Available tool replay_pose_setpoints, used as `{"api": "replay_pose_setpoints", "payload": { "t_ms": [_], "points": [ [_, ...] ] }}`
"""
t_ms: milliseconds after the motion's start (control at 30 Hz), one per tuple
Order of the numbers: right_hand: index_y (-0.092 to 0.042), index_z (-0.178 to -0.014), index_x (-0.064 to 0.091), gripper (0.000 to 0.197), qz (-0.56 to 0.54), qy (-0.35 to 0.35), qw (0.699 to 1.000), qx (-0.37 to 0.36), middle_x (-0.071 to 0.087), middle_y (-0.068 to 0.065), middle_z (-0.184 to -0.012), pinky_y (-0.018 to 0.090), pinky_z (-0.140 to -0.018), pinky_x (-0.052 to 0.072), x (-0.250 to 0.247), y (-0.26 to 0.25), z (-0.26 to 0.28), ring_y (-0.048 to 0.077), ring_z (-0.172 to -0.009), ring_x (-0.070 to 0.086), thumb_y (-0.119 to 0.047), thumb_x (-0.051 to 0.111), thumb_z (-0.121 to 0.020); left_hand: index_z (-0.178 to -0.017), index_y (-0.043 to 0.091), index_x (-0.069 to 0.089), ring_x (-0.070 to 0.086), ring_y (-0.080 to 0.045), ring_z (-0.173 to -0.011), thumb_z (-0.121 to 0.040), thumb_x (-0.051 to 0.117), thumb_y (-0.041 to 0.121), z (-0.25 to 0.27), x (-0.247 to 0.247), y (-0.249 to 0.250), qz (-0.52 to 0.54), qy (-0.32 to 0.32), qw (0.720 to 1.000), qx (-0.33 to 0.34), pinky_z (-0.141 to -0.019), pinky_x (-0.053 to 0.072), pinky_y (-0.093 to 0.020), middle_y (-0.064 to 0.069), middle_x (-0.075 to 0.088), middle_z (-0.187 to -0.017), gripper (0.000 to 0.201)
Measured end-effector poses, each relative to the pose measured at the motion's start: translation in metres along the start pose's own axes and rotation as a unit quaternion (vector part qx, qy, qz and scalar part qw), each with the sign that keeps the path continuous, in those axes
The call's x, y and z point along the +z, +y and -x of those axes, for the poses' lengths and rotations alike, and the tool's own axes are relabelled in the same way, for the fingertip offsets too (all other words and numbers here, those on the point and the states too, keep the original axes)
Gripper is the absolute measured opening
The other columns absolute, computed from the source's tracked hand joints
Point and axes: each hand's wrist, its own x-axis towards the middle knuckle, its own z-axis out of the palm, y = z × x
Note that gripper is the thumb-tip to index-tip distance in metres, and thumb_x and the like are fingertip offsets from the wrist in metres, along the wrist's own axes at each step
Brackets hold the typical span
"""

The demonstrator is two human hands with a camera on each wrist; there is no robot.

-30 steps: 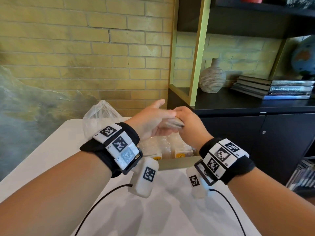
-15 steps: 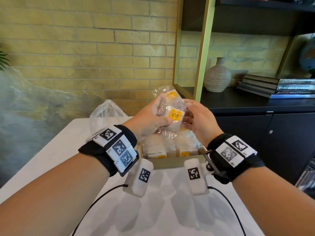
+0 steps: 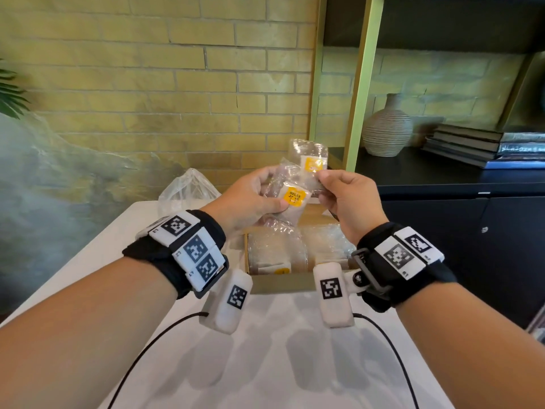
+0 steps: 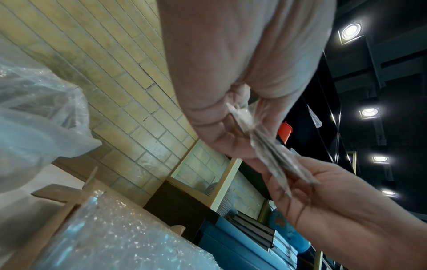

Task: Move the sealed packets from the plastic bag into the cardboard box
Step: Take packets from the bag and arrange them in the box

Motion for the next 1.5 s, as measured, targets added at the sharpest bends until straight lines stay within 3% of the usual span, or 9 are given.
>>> {"api": "replay_pose_setpoints", "payload": {
  "t_ms": [200, 300, 433, 667, 833, 1067, 1167, 1300, 1500],
  "points": [
    [-0.019, -0.086, 0.063, 0.029, 0.094, -0.011, 0.995, -0.006, 0.054, 0.009, -0.078, 0.024, -0.062, 0.047, -0.026, 0.004, -0.005, 0.016, -0.065, 0.050, 0.008, 0.052, -0.087, -0.140, 0.023, 0.036, 0.061, -0.013, -0.076, -0.083, 0.061, -0.009, -0.018, 0.015, -0.001, 0.046, 0.057, 0.997, 0.016, -0.050, 0.051, -0.016, -0.011, 0.061, -0.117, 0.070],
    [-0.020, -0.094, 0.065, 0.023, 0.123, -0.041, 0.991, 0.009, 0.060, 0.006, -0.085, 0.027, -0.070, 0.050, -0.030, 0.000, -0.003, 0.014, -0.069, 0.053, -0.001, 0.053, -0.090, -0.136, 0.019, 0.040, 0.061, -0.012, -0.077, -0.082, 0.062, -0.008, -0.025, 0.029, 0.002, 0.049, 0.079, 0.995, 0.039, -0.051, 0.050, -0.015, -0.004, 0.063, -0.104, 0.064],
    [-0.013, -0.096, 0.068, 0.015, 0.119, -0.086, 0.989, 0.017, 0.063, -0.003, -0.078, 0.025, -0.072, 0.051, -0.025, -0.002, 0.002, 0.007, -0.073, 0.057, -0.023, 0.059, -0.090, -0.117, 0.015, 0.052, 0.062, -0.019, -0.090, -0.080, 0.068, -0.001, -0.032, 0.041, 0.001, 0.046, 0.096, 0.993, 0.055, -0.077, 0.055, -0.031, -0.003, 0.066, -0.100, 0.043],
    [-0.014, -0.095, 0.066, 0.012, 0.108, -0.062, 0.992, 0.017, 0.064, -0.002, -0.076, 0.023, -0.063, 0.050, -0.010, 0.012, -0.006, 0.003, -0.064, 0.059, -0.020, 0.056, -0.092, -0.112, 0.012, 0.057, 0.063, -0.019, -0.092, -0.077, 0.075, 0.011, -0.034, 0.040, -0.005, -0.013, 0.103, 0.994, 0.043, -0.087, 0.053, -0.036, -0.005, 0.067, -0.102, 0.039],
    [-0.022, -0.088, 0.062, 0.011, 0.051, -0.033, 0.998, 0.034, 0.067, 0.006, -0.098, 0.038, -0.084, 0.053, -0.001, 0.014, -0.017, 0.020, -0.092, 0.065, -0.016, 0.054, -0.093, -0.104, 0.022, 0.055, 0.052, -0.012, -0.079, -0.086, 0.066, 0.019, -0.034, 0.011, -0.014, -0.021, 0.140, 0.990, -0.020, -0.065, 0.050, -0.024, 0.002, 0.052, -0.092, 0.021],
    [-0.019, -0.093, 0.058, 0.012, -0.028, -0.022, 0.998, 0.054, 0.065, -0.001, -0.092, 0.032, -0.079, 0.054, -0.003, 0.026, -0.020, 0.015, -0.089, 0.064, -0.010, 0.050, -0.094, -0.083, 0.017, 0.055, 0.047, -0.015, -0.076, -0.090, 0.054, 0.010, -0.032, -0.055, -0.034, -0.186, 0.233, 0.946, -0.127, -0.058, 0.037, -0.024, 0.002, 0.050, -0.080, 0.010],
    [-0.018, -0.096, 0.059, 0.016, -0.060, -0.018, 0.997, 0.054, 0.066, 0.001, -0.096, 0.031, -0.080, 0.055, -0.002, 0.033, -0.017, 0.014, -0.091, 0.066, -0.006, 0.048, -0.094, -0.098, 0.006, 0.060, 0.051, -0.023, -0.090, -0.091, 0.051, 0.010, -0.025, -0.075, -0.044, -0.331, 0.169, 0.901, -0.222, -0.065, 0.040, -0.029, -0.009, 0.055, -0.095, 0.012],
    [-0.018, -0.096, 0.061, 0.018, -0.094, -0.002, 0.993, 0.068, 0.067, 0.003, -0.099, 0.035, -0.083, 0.054, -0.003, 0.044, -0.012, 0.017, -0.094, 0.065, -0.005, 0.048, -0.094, -0.131, 0.003, 0.051, 0.046, -0.030, -0.125, -0.096, 0.048, 0.018, -0.017, -0.073, -0.056, -0.451, 0.057, 0.840, -0.295, -0.100, 0.039, -0.034, -0.013, 0.049, -0.135, 0.038],
    [-0.020, -0.099, 0.061, 0.020, -0.113, 0.003, 0.990, 0.084, 0.067, 0.002, -0.103, 0.030, -0.076, 0.054, -0.008, 0.054, -0.007, 0.016, -0.097, 0.065, -0.007, 0.047, -0.094, -0.118, 0.004, 0.060, 0.058, -0.027, -0.099, -0.093, 0.050, 0.019, -0.020, -0.064, -0.063, -0.518, -0.002, 0.810, -0.276, -0.075, 0.040, -0.028, -0.013, 0.061, -0.120, 0.031]
  ]
}}
